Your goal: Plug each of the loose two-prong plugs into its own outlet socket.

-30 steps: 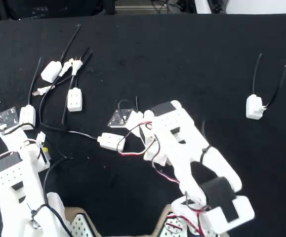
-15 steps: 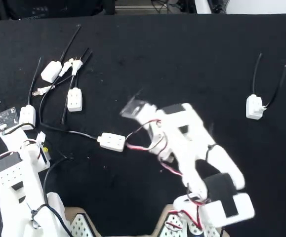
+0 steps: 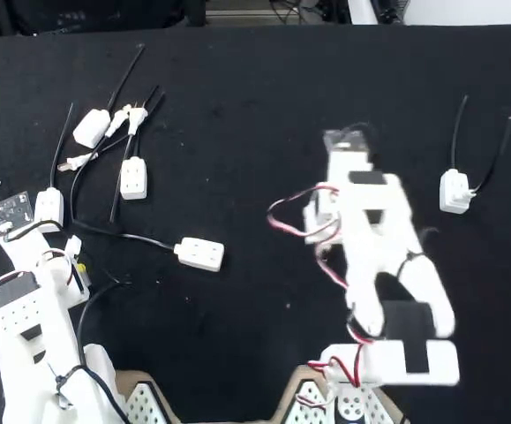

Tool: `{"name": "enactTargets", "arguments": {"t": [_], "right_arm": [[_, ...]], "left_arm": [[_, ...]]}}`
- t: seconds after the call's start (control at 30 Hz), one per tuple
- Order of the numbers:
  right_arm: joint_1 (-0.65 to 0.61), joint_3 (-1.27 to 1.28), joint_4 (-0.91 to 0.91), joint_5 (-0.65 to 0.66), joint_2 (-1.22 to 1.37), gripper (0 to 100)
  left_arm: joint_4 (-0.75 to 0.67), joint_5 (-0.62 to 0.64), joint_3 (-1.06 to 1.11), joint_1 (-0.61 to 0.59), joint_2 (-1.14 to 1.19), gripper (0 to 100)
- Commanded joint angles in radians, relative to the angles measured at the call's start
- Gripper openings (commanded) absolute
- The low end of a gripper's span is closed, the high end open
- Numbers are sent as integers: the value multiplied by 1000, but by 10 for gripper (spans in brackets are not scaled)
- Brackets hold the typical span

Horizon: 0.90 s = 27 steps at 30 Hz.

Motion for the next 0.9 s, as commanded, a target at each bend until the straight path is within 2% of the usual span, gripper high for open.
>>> {"name": "enactTargets", "arguments": {"t": [0.0,0.13,0.17,0.23,0.27,0.33,0.43,0.5,0.57,0.6,0.63,0.87], "right_arm": [[-106,-71,-11,14,31,253],[-98,-200,133,25,-16,237],[-84,-240,184,55,-36,229],[-51,-315,256,210,-71,215],[-21,-338,270,328,-84,211],[38,-340,241,654,-91,216],[130,-275,157,1275,-79,215],[180,-200,118,1636,-74,215],[201,-128,84,1932,-76,212],[195,-104,63,2021,-76,212],[180,-88,40,2056,-76,211],[68,-22,-101,2028,-73,211]], "left_arm": [[-6,5,-8,-7,-17,167],[-6,5,-8,-7,-17,167],[-6,5,-8,-7,-17,167],[-6,5,-8,-7,-17,167],[-6,5,-10,-7,-17,167],[-6,5,-10,-7,-17,167],[-6,5,-12,-7,-17,167],[-6,5,-12,-7,-17,167],[-6,5,-12,-7,-17,167],[-6,5,-12,-7,-17,167],[-6,5,-12,-7,-17,167],[-6,5,-10,-7,-17,167]]}}
